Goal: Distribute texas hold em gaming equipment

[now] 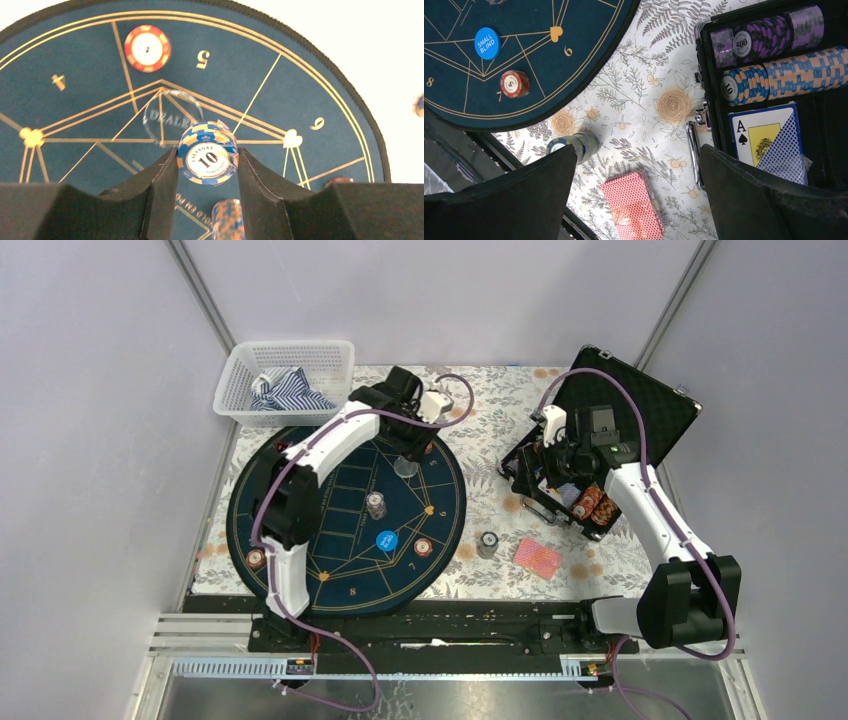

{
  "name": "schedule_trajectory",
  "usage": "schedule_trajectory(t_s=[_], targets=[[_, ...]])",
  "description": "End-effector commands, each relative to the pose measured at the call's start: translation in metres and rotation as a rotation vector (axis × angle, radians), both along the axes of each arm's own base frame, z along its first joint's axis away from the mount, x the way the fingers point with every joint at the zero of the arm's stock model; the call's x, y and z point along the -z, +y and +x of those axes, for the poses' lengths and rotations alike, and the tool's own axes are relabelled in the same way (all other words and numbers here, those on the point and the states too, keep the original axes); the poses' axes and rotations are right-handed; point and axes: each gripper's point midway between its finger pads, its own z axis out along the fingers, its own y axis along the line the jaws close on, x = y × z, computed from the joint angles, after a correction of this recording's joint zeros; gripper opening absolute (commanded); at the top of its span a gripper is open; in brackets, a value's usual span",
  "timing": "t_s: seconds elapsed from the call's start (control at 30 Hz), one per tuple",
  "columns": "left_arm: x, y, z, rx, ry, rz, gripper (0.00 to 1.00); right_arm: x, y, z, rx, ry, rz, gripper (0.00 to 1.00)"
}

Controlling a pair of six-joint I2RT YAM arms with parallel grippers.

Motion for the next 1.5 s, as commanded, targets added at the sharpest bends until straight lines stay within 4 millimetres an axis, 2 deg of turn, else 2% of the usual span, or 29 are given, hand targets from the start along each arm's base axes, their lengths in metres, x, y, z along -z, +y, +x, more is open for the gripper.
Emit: schedule_trajectory(t_s=[0.0, 0.27, 0.73, 0.83, 0.9, 1.07, 1.2, 1.3, 1.37, 1.47], targets=[[0.001, -0.037, 0.025, -0.009, -0.048, -0.039, 0.44, -0.009, -0.001, 0.004, -0.006, -0.055, 0.003, 1.0], [0.031, -0.067, 0.049, -0.052, -0.053, -0.033, 0.44, -0.007, -0.003, 0.004, 0.0, -0.056, -0.007, 1.0], [0.066, -0.069, 0.066, -0.137, -0.052, 0.008, 0.46, -0.005, -0.003, 0.004, -0.003, -0.053, -0.009, 1.0], [0.069, -0.069, 0.069, -0.145, -0.054, 0.014, 0.49, -0.004, -0.003, 0.004, -0.005, -0.05, -0.008, 1.0], [0.068, -0.068, 0.071, -0.154, -0.059, 0.021, 0.57, -0.004, -0.003, 0.004, -0.005, -0.049, -0.009, 1.0], [0.049, -0.063, 0.06, -0.139, -0.044, 0.023, 0.71, -0.004, -0.003, 0.004, -0.006, -0.051, -0.01, 1.0], [0.005, -0.057, 0.042, -0.11, -0.059, -0.027, 0.76, -0.004, -0.002, 0.003, -0.009, -0.048, -0.007, 1.0], [-0.028, -0.046, 0.02, -0.059, -0.07, -0.047, 0.79, -0.004, -0.002, 0.003, -0.012, -0.046, -0.003, 1.0], [-0.04, -0.032, 0.0, -0.014, -0.06, -0.047, 0.79, -0.004, -0.002, 0.003, -0.011, -0.047, -0.004, 1.0], [-0.041, -0.008, -0.029, 0.018, -0.046, -0.019, 0.79, -0.002, -0.003, 0.002, -0.012, -0.045, -0.008, 1.0]])
